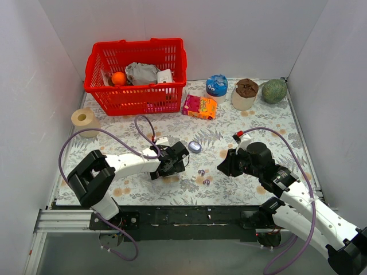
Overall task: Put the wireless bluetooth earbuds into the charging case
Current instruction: Pick up the charging case at the center of the board.
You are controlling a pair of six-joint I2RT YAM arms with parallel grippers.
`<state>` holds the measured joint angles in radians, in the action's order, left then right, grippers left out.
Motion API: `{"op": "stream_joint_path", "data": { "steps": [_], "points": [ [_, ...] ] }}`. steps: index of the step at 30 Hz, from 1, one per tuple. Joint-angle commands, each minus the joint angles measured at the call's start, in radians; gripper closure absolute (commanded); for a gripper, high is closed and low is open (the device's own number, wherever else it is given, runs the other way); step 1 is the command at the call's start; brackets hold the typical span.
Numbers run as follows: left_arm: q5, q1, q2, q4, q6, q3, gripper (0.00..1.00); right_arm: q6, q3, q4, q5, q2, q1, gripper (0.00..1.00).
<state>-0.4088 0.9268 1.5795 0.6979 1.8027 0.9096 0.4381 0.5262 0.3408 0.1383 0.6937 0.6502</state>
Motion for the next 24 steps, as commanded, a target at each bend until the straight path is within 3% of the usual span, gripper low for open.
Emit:
{"op": "stream_joint_path", "data": {
  "steps": [1,19,24],
  "points": [
    [-0.024,0.006,0.013,-0.014,-0.051,0.006,0.03,-0.016,-0.002,-0.039,0.007,-0.002,0.005,0.68],
    [-0.039,0.015,0.011,-0.041,-0.204,0.006,0.02,-0.001,-0.023,-0.008,-0.005,-0.046,0.005,0.68],
    [-0.016,0.020,0.030,-0.063,-0.209,-0.020,0.09,-0.002,-0.025,-0.002,-0.009,-0.051,0.005,0.68]
  ]
}}
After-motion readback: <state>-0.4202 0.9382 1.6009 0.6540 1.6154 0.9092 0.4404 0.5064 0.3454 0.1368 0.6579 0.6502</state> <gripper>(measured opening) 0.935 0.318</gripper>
